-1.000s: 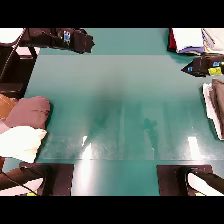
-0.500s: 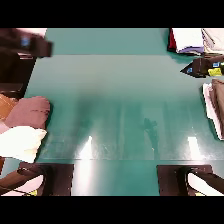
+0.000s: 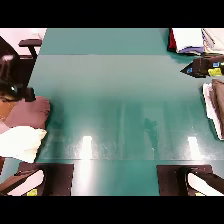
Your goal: Fold the shirts.
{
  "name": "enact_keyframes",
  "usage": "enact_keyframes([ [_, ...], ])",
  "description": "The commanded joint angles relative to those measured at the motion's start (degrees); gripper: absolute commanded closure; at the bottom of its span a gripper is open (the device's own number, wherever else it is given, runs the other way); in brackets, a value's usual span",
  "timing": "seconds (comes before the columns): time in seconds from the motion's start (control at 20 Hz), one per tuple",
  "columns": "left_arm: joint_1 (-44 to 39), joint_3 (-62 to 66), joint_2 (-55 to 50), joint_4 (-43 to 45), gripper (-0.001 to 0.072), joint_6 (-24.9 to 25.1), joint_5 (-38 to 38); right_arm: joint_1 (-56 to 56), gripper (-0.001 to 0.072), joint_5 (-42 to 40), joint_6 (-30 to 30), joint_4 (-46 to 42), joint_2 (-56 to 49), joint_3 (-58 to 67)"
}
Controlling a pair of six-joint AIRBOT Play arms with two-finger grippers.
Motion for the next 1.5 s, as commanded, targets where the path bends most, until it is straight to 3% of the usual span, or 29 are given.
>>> enact_keyframes([
  [0.0, 2.4, -10.9, -0.7, 0.4, 0.0083, 0.0, 12.4, 0.0, 0.0693, 0.0, 0.0, 0.0, 0.0, 0.0],
  [0.2, 2.4, -12.4, -3.2, 0.3, 0.0088, 0.0, 11.8, 0.0, 0.0693, -0.2, 0.0, 0.0, -0.1, 0.1],
  [0.25, 2.4, -12.2, -3.1, 0.3, 0.0284, 0.0, 11.3, 0.0, 0.0693, -0.2, 0.0, 0.0, -0.2, 0.0],
  [0.3, 2.4, -11.9, -3.1, 0.3, 0.0552, 0.0, 10.8, 0.0, 0.0693, -0.3, 0.0, 0.0, -0.2, 0.0],
  [0.35, 2.4, -11.5, -3.0, 0.3, 0.0679, 0.0, 10.3, 0.0, 0.0694, -0.6, 0.0, 0.0, -0.2, 0.1],
  [0.55, 2.3, -4.4, 0.9, -0.6, 0.0680, -0.6, 6.7, 0.0, 0.0693, -1.2, 0.0, 0.7, 0.2, 0.1],
  [0.7, -1.3, 8.2, 8.4, -0.5, 0.0680, 0.8, 3.5, 0.0, 0.0694, -4.7, 0.0, 3.6, 2.3, 0.1],
  [0.9, -14.0, 26.0, 13.0, -0.6, 0.0681, 2.0, -2.5, 0.0, 0.0694, -13.1, 0.0, 6.3, 6.8, 0.1],
  [1.05, -24.9, 32.2, 13.0, -0.5, 0.0681, 1.9, -3.7, 0.0, 0.0694, -13.4, 0.0, 6.1, 7.8, 4.0],
  [1.2, -34.9, 32.1, 10.3, -0.5, 0.0682, 0.6, -5.0, 0.0, 0.0694, -11.1, 0.0, 5.8, 5.7, 11.3],
  [1.45, -49.4, 32.1, -4.1, -1.6, 0.0679, 0.1, -8.3, 0.0, 0.0694, -3.7, 0.0, 5.9, -0.2, 23.1],
])
